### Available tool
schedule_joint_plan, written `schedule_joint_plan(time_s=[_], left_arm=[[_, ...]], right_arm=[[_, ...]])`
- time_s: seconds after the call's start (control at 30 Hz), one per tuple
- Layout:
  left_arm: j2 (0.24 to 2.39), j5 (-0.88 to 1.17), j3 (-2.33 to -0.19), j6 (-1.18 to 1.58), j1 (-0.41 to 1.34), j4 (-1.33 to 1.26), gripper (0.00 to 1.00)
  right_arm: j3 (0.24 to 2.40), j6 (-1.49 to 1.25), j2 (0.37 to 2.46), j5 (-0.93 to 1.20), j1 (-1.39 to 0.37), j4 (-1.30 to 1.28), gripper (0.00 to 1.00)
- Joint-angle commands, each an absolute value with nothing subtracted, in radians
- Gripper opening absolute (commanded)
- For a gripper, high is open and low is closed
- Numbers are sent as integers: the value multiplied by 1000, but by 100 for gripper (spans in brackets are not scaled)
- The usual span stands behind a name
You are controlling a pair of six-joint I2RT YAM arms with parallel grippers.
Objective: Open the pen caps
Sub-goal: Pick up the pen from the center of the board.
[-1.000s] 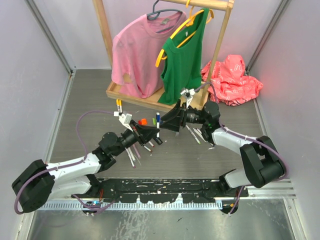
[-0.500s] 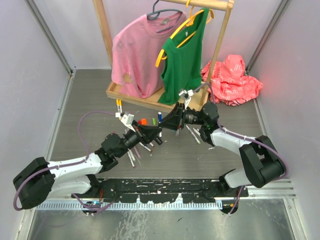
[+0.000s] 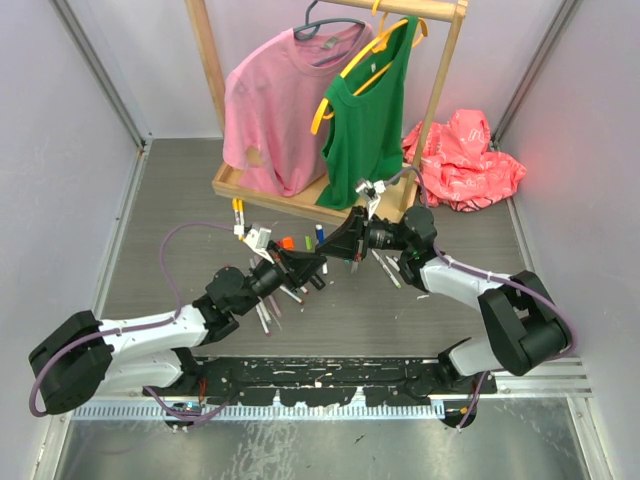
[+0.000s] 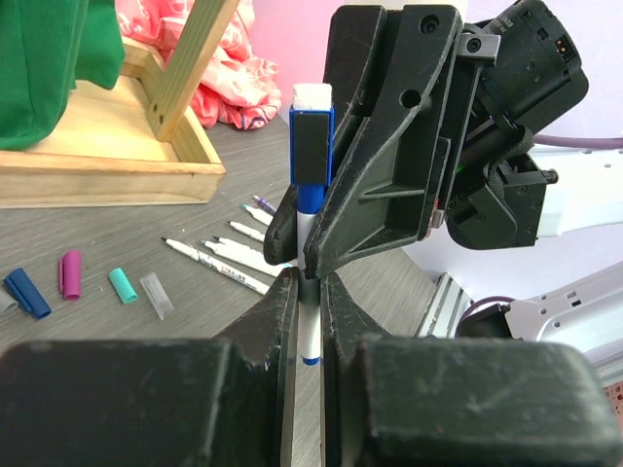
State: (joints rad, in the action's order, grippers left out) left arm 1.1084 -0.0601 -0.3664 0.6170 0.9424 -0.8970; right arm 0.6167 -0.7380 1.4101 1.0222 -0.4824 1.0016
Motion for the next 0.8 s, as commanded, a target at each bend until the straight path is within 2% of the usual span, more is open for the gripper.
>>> schedule_joint_plan(time_s=[0.0, 0.17, 0.2, 0.27, 0.43, 0.57, 0.77], left_arm=[[1078, -58, -402, 595, 946, -935, 16], [973, -9, -376, 520, 945, -851, 55], [944, -15, -365, 510, 943, -834, 65], [887, -31, -343, 493, 937, -794, 75], [778, 22, -366, 542, 844, -643, 85], [799, 180, -405, 721, 713, -622, 86], [897, 213, -482, 872, 678, -616, 77]], right_arm=[[651, -711, 1396, 1046, -490, 1011, 1], [686, -678, 1391, 1066, -476, 914, 1], [698, -665, 1391, 1073, -472, 866, 1], [731, -617, 1394, 1100, -471, 768, 1], [816, -490, 1415, 1186, -471, 554, 1], [843, -477, 1443, 1232, -472, 508, 1], [888, -329, 1441, 1179, -483, 314, 1]])
